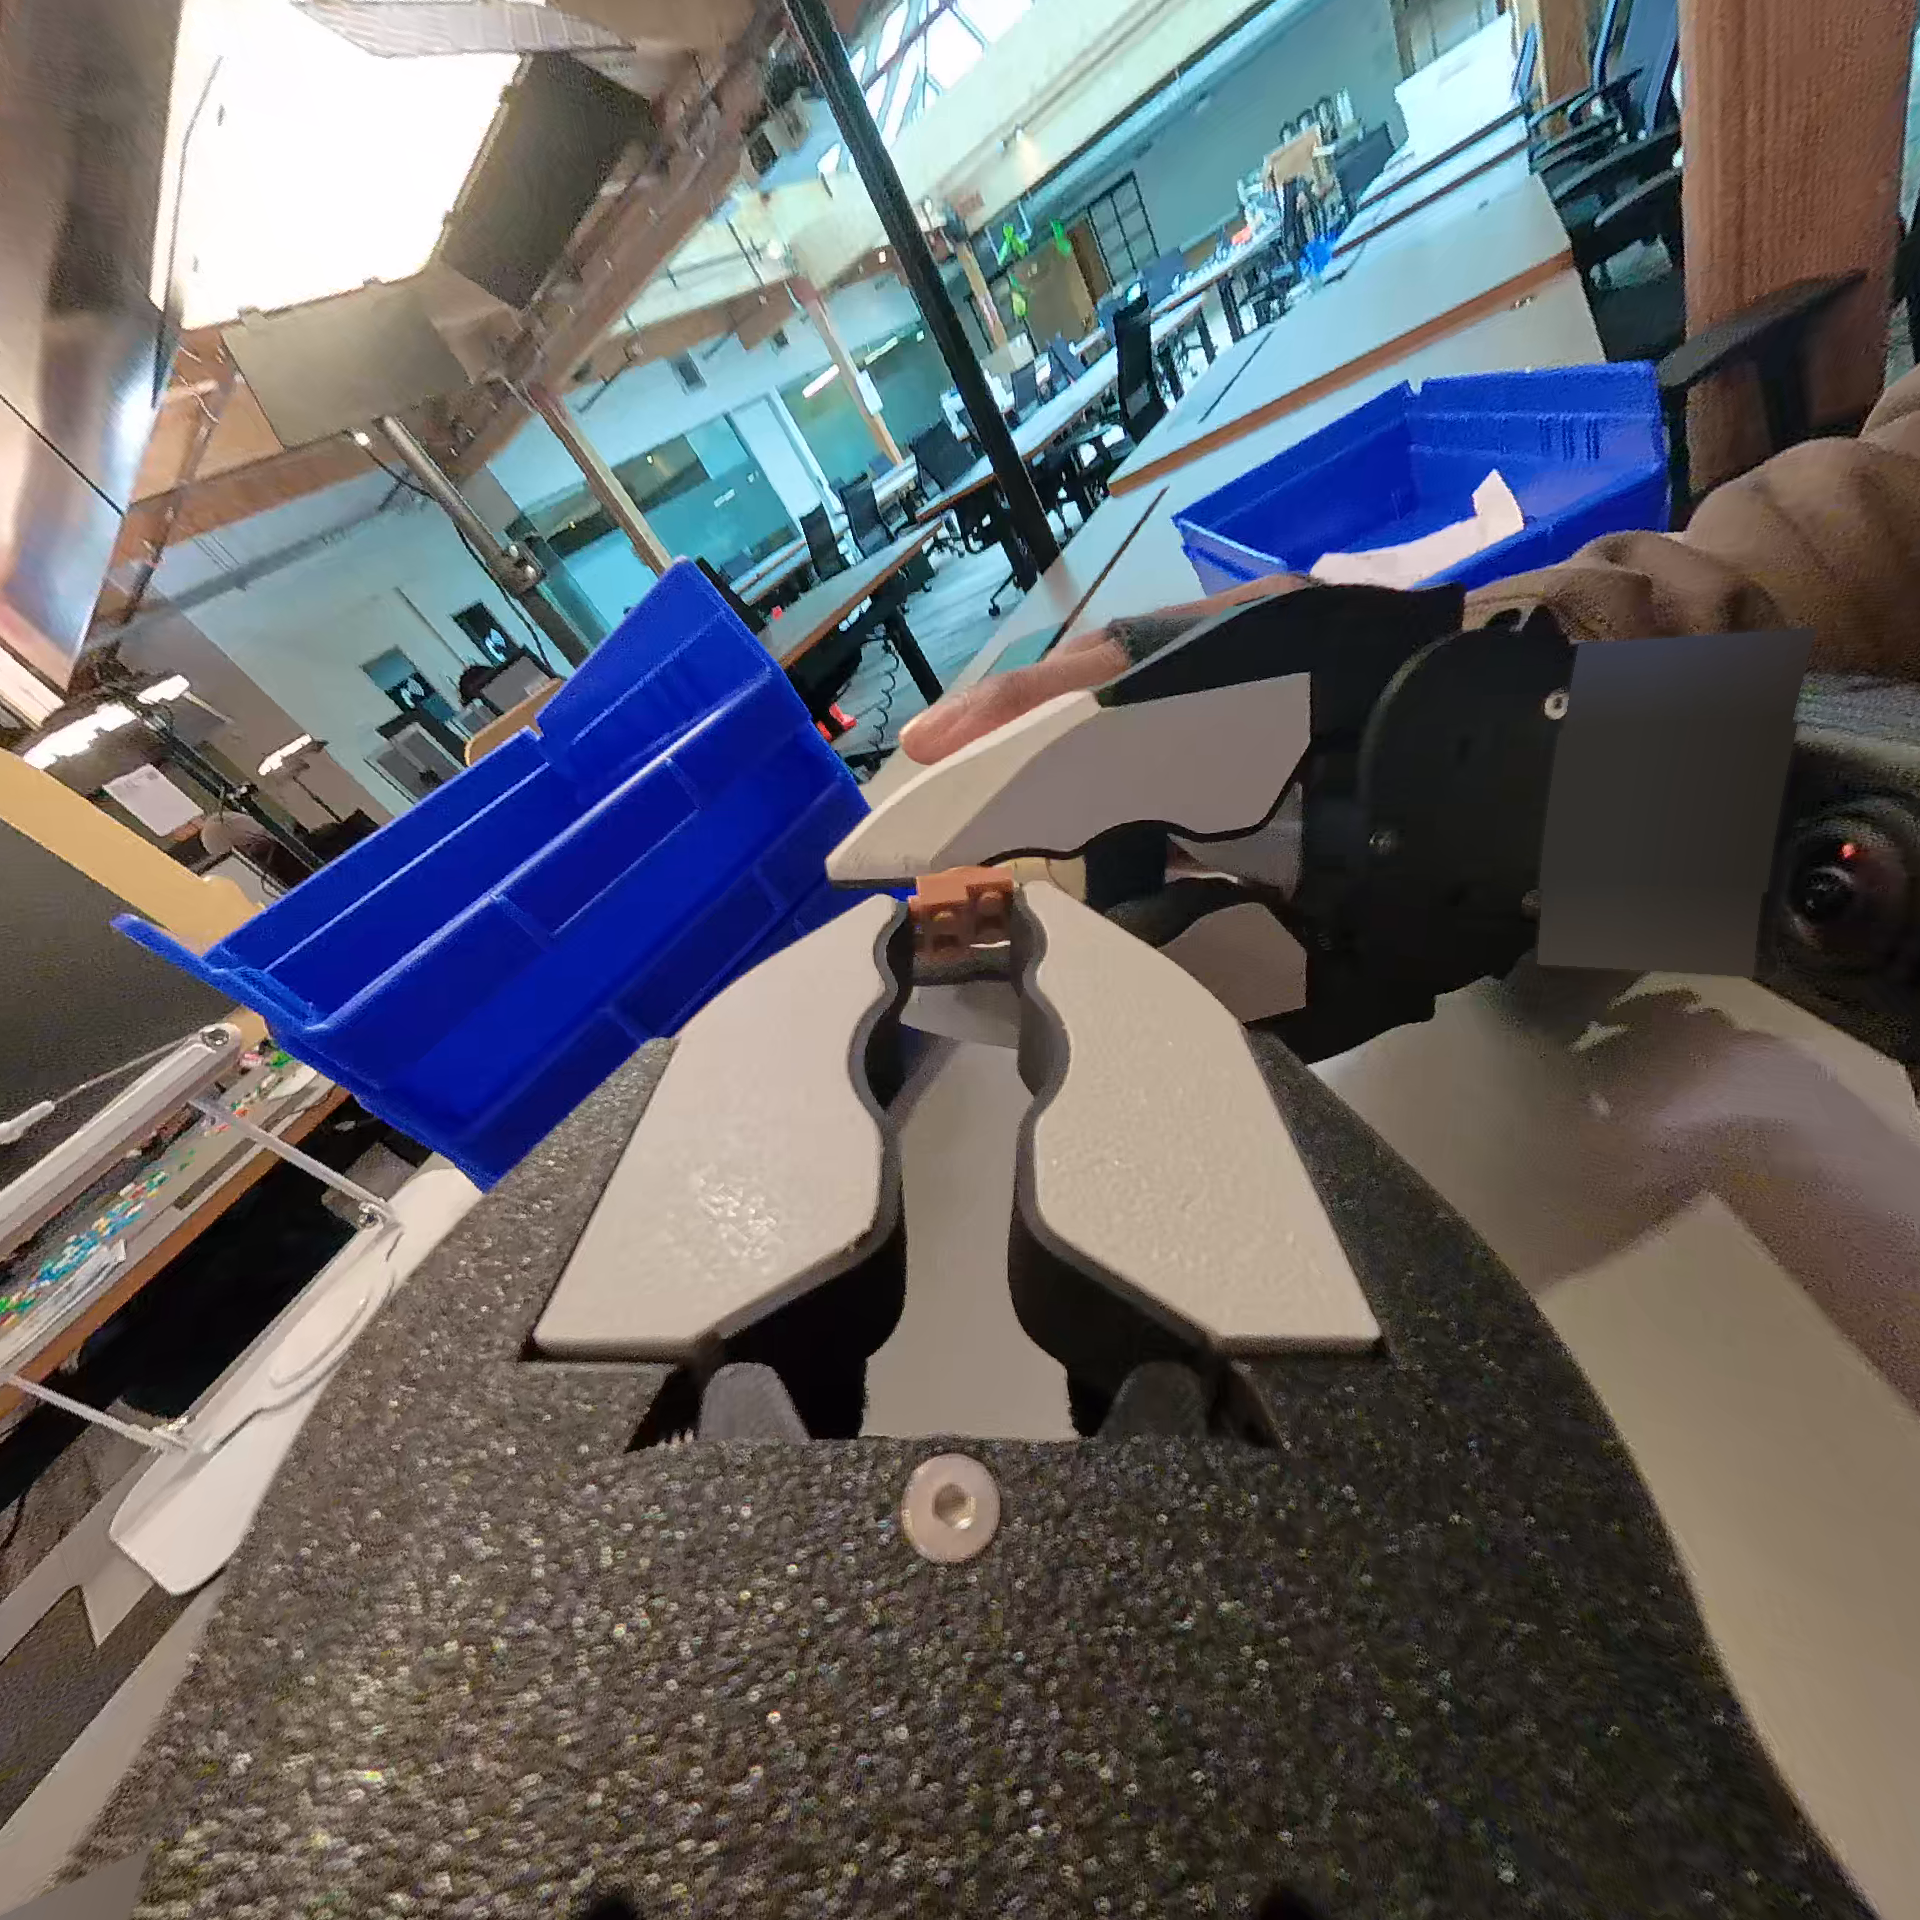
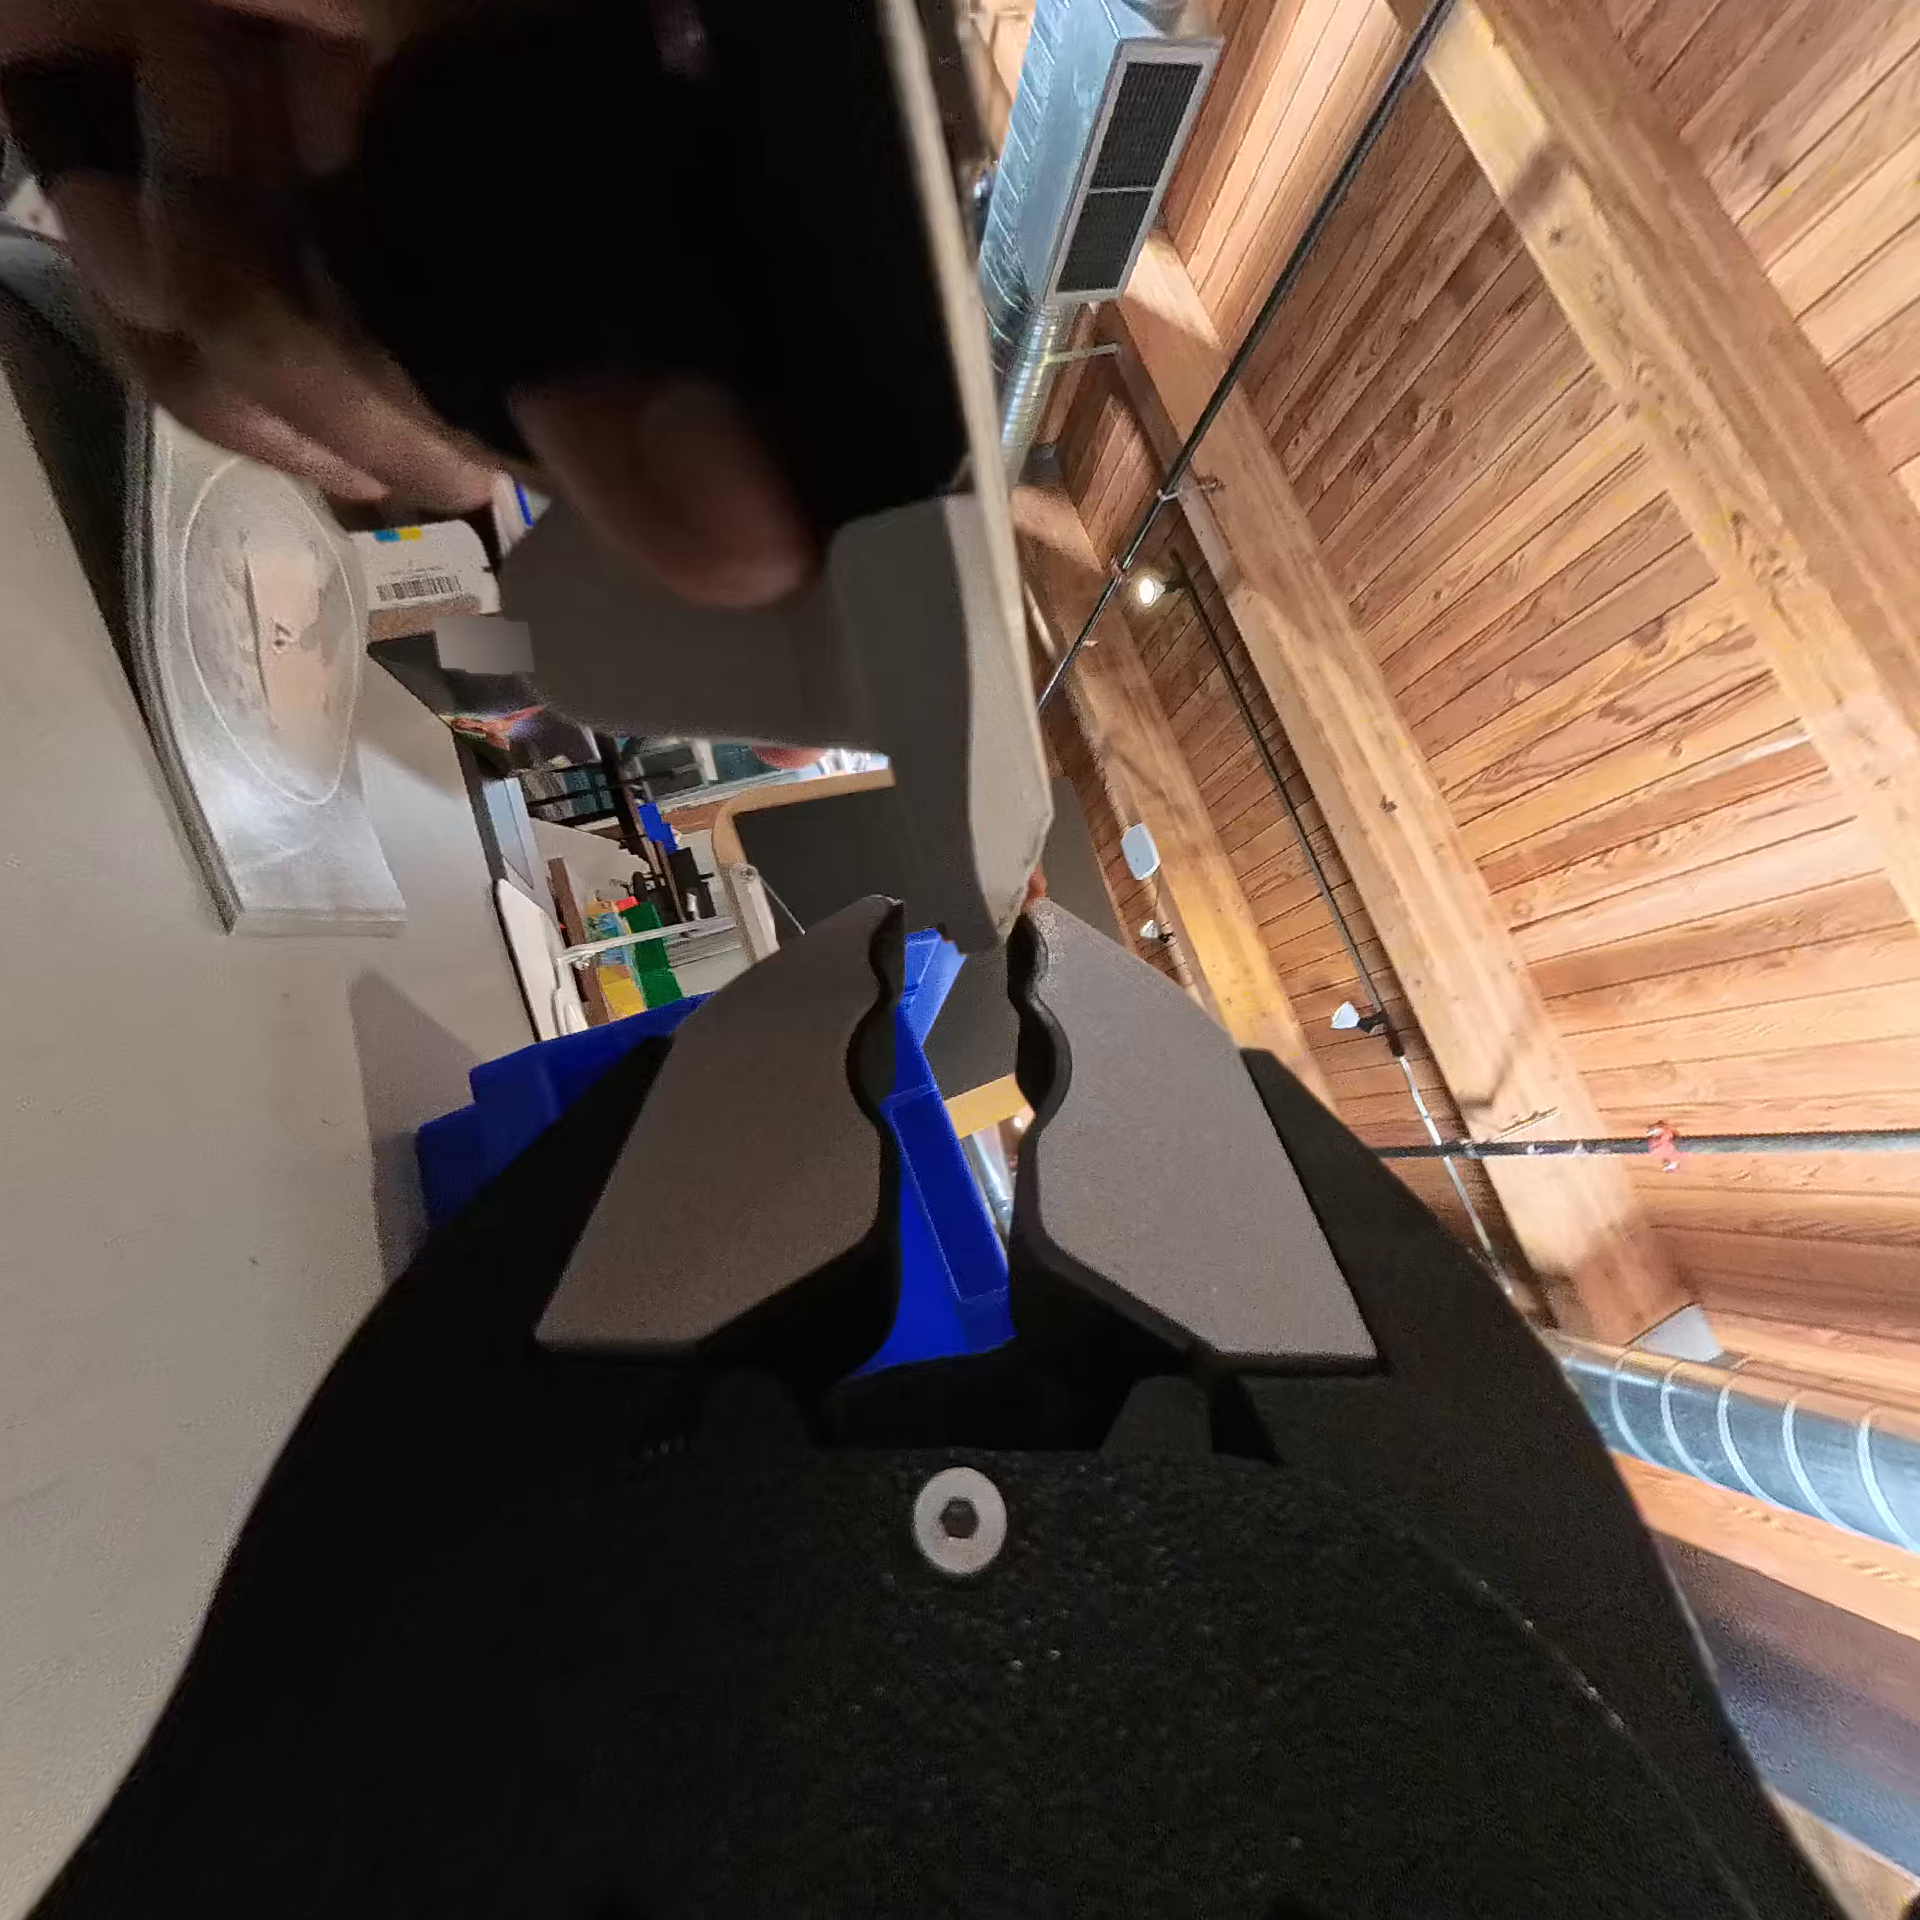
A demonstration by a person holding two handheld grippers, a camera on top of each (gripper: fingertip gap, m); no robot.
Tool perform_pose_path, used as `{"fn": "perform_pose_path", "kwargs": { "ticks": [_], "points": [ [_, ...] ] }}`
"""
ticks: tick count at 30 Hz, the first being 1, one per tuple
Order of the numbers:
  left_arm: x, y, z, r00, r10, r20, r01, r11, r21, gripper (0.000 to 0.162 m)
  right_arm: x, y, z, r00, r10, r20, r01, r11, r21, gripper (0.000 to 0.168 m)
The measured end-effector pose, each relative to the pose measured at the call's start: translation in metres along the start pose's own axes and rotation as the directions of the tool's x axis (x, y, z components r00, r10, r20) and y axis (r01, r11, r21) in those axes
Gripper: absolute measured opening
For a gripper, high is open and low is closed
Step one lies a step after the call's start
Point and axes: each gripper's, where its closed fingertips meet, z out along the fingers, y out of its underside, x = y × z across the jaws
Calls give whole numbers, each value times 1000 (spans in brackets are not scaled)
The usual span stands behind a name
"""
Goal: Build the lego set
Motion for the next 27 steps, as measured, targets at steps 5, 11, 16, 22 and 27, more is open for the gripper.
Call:
{"fn": "perform_pose_path", "kwargs": {
  "ticks": [5,11,16,22,27],
  "points": [
    [14,11,-6,999,29,-23,-31,990,-135,18,-9,-8,-11,996,-92,14,91,996,18,20],
    [34,28,-8,1000,13,21,-8,975,-220,18,-26,-9,-26,989,-119,85,119,993,7,21],
    [40,36,-7,997,8,82,10,975,-222,18,-33,-8,-32,986,-124,116,125,992,-3,21],
    [40,37,-6,994,23,104,0,977,-213,18,-35,-7,-31,985,-115,129,116,993,0,21],
    [40,37,-7,994,8,106,13,979,-202,18,-35,-7,-31,984,-123,126,123,992,7,21]
  ]
}}
